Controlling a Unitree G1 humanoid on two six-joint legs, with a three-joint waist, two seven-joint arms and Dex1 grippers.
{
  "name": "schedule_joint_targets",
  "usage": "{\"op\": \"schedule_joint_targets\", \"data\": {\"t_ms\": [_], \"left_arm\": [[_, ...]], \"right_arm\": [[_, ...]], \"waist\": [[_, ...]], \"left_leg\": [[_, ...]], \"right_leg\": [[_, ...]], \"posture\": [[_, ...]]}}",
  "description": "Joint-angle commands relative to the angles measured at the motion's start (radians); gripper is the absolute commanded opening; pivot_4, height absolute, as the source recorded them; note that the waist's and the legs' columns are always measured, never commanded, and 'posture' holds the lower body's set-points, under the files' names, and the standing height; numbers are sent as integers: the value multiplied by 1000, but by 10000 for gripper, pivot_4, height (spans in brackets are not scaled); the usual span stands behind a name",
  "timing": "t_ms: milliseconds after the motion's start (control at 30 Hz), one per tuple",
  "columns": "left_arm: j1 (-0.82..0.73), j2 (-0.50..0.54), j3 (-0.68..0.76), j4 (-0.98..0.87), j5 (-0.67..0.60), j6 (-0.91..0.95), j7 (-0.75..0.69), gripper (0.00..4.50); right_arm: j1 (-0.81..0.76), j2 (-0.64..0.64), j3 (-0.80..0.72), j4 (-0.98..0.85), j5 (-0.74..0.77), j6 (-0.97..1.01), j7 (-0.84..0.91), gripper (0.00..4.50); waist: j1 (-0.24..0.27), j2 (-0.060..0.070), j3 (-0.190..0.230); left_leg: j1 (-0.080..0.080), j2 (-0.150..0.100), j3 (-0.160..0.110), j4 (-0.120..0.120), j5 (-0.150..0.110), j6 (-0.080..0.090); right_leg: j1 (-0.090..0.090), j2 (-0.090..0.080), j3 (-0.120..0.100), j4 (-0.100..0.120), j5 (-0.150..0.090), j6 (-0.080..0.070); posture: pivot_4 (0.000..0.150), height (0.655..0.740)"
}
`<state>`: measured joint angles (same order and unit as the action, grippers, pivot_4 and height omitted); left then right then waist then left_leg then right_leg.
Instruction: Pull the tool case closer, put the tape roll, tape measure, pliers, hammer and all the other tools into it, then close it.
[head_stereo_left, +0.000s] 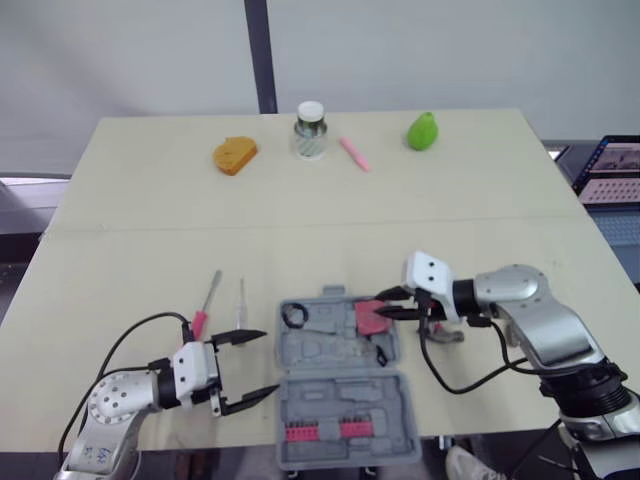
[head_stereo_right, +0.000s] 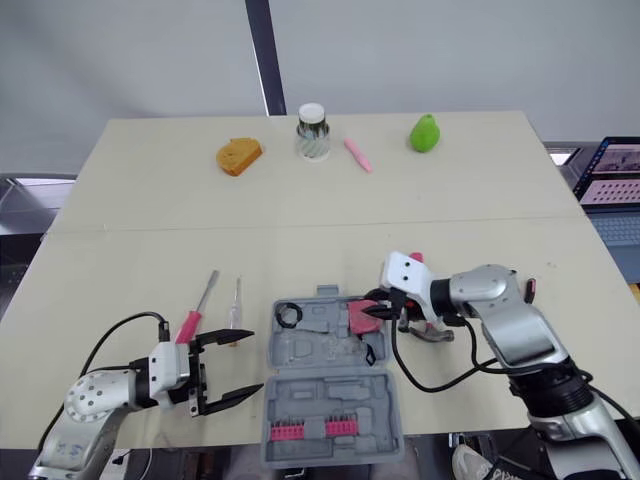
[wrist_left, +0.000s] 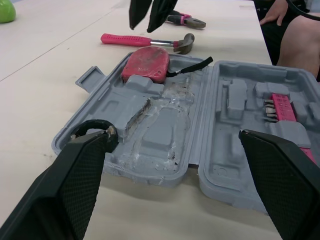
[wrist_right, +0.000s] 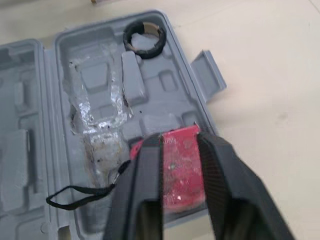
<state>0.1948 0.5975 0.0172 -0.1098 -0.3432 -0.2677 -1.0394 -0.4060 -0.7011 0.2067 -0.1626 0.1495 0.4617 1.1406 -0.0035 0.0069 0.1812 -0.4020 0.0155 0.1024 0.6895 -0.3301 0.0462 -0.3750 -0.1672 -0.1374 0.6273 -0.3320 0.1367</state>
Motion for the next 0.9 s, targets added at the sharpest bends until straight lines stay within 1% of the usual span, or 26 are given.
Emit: {"op": "schedule_joint_targets", "data": {"t_ms": [33, 267, 567, 700, 900], "left_arm": [[18, 16, 17, -54, -12, 7, 4, 45000], [32, 34, 33, -87, -23, 32, 7, 45000], [40, 63, 61, -132, -37, 79, 16, 45000], [12, 51, 85, -177, -81, 166, 61, 45000], [-30, 52, 117, -234, -140, 283, 113, 45000]], "right_arm": [[-3, 6, -23, 19, 18, -48, -10, 12738], [19, 19, -20, 63, 27, -118, -11, 12738], [26, 79, -10, 193, 18, -229, -27, 12738], [23, 106, -5, 253, 12, -262, -31, 12738], [44, 122, -4, 293, 17, -285, -26, 12738]], "waist": [[0, 0, 0], [1, 0, 0], [0, 0, 0], [2, 0, 0], [0, -1, 0]], "left_leg": [[0, 0, 0, 0, 0, 0], [0, 0, 0, 0, 0, 0], [0, 0, 0, 1, 0, 0], [0, 0, -1, 1, 0, 0], [0, 0, -2, 2, 0, 0]], "right_leg": [[0, 0, 0, 0, 0, 0], [0, 0, 0, 0, 0, 0], [0, 0, 0, 0, 0, 0], [0, 0, 0, 1, 0, 0], [1, 1, 0, 1, 0, 0]], "posture": [[1500, 6950], [1500, 6950], [1500, 6950], [1500, 6950], [1500, 6950]]}}
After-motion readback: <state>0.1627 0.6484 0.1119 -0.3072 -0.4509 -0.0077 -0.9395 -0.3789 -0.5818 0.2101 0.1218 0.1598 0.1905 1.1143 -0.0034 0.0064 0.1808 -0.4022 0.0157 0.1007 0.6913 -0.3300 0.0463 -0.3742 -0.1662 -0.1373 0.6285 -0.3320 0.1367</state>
